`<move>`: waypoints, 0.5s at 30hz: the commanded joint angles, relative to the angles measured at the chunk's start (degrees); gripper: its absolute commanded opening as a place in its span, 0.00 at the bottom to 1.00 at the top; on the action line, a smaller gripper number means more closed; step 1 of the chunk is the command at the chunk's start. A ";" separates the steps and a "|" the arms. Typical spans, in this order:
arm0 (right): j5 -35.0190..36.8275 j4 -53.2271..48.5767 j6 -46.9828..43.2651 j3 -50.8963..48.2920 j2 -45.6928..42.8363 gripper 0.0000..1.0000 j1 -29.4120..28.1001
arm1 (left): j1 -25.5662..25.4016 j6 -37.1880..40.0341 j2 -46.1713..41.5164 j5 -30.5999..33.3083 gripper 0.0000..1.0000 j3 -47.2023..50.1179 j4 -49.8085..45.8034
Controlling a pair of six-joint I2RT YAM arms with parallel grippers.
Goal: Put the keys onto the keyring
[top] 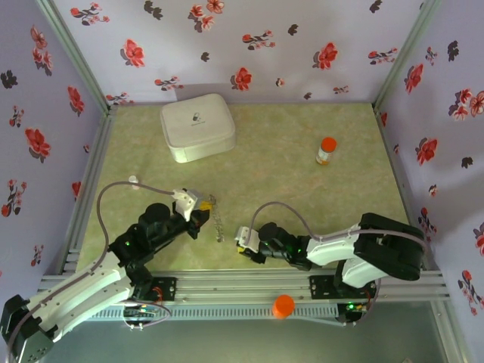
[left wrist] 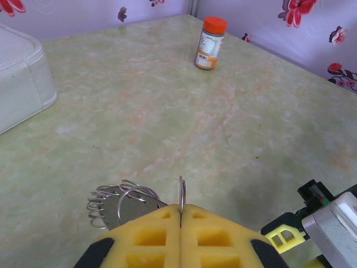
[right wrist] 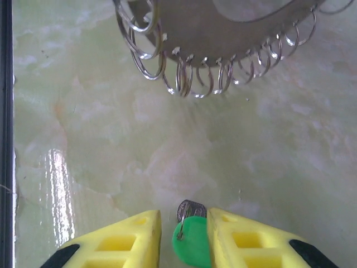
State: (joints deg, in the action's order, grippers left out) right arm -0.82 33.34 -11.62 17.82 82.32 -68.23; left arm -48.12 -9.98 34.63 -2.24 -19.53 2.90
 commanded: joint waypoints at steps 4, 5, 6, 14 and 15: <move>-0.74 3.39 -0.34 -0.34 1.85 0.23 0.63 | -0.28 1.30 0.61 -1.24 0.00 0.28 3.83; -0.84 3.44 -0.25 -0.36 2.08 0.23 0.69 | -0.27 1.29 0.83 -1.35 0.00 0.19 3.78; -0.93 3.56 -0.12 -0.38 2.28 0.22 0.75 | -0.22 1.36 0.88 -1.46 0.00 0.19 3.86; -1.12 3.33 0.32 -1.12 2.39 0.23 0.78 | -0.23 1.43 1.05 -1.98 0.00 0.11 4.02; -1.14 2.90 0.28 -1.20 2.09 0.23 0.74 | -0.31 1.37 1.10 -2.09 0.00 0.11 4.04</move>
State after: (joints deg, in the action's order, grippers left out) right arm -1.48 35.73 -11.57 17.47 84.55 -67.77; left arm -48.12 -9.91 35.79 -3.27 -19.53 3.29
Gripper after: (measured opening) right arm 0.227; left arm 0.039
